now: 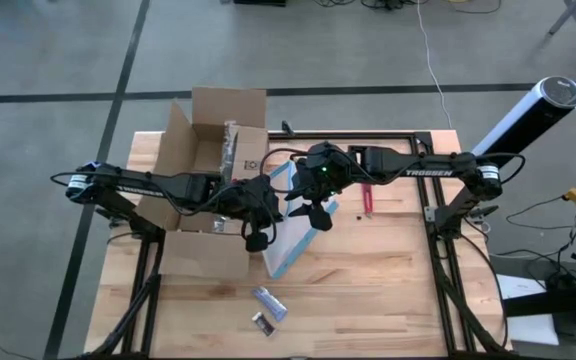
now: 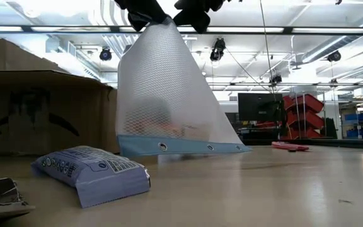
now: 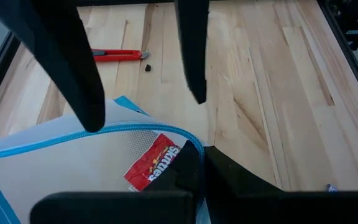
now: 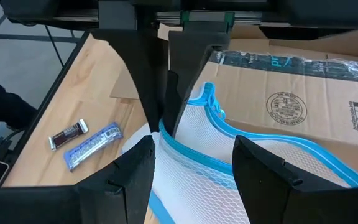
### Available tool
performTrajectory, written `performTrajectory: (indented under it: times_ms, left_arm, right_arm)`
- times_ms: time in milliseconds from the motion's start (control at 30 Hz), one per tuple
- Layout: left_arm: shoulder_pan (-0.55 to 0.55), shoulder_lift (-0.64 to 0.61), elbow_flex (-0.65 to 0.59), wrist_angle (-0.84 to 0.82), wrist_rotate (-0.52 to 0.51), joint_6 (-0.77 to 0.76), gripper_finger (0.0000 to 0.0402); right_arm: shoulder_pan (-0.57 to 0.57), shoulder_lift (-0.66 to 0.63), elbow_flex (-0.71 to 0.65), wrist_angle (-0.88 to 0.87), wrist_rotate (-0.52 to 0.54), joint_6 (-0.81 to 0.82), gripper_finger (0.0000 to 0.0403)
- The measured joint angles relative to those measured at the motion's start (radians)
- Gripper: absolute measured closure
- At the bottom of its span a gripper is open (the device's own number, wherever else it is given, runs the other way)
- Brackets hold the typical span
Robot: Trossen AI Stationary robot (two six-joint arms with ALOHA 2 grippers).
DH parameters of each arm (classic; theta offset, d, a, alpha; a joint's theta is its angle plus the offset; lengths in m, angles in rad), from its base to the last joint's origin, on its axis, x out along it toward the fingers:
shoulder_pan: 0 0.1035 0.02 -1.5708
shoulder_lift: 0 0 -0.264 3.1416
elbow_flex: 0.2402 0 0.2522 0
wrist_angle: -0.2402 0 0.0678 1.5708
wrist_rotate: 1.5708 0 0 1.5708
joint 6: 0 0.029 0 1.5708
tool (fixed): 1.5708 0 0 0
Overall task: Unpack boxes
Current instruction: Put the purple chocolate bar into the blue transparent zip bag
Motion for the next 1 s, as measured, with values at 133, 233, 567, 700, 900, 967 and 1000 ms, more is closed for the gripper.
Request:
performTrajectory:
  times_ms: [133, 233, 567, 700, 900, 967, 1000]
  left_arm:
    - [0.000, 0.000, 0.000, 0.000, 0.000, 0.000, 0.0402]
    - [0.000, 0.000, 0.000, 0.000, 0.001, 0.000, 0.0402]
    - [0.000, 0.000, 0.000, -0.002, 0.004, -0.003, 0.0402]
    - [0.000, 0.000, 0.000, -0.003, 0.011, -0.003, 0.0402]
    - [0.000, 0.001, 0.000, -0.009, 0.011, -0.003, 0.0402]
    - [0.000, 0.001, 0.000, -0.011, 0.011, -0.003, 0.0402]
    - [0.000, 0.002, 0.000, -0.011, 0.011, -0.003, 0.0402]
  right_arm:
    - [0.002, 0.001, 0.000, 0.003, 0.000, -0.010, 0.0217]
    - [0.001, 0.009, 0.000, 0.015, 0.000, -0.007, 0.0217]
    - [0.013, 0.071, 0.000, 0.053, -0.046, 0.001, 0.0217]
    - [0.014, 0.075, 0.000, 0.044, -0.049, 0.001, 0.0217]
    - [0.014, 0.076, 0.000, -0.001, -0.053, -0.003, 0.0217]
    - [0.015, 0.076, 0.000, -0.023, -0.054, -0.010, 0.0217]
    - [0.016, 0.076, 0.000, -0.034, -0.056, -0.011, 0.0217]
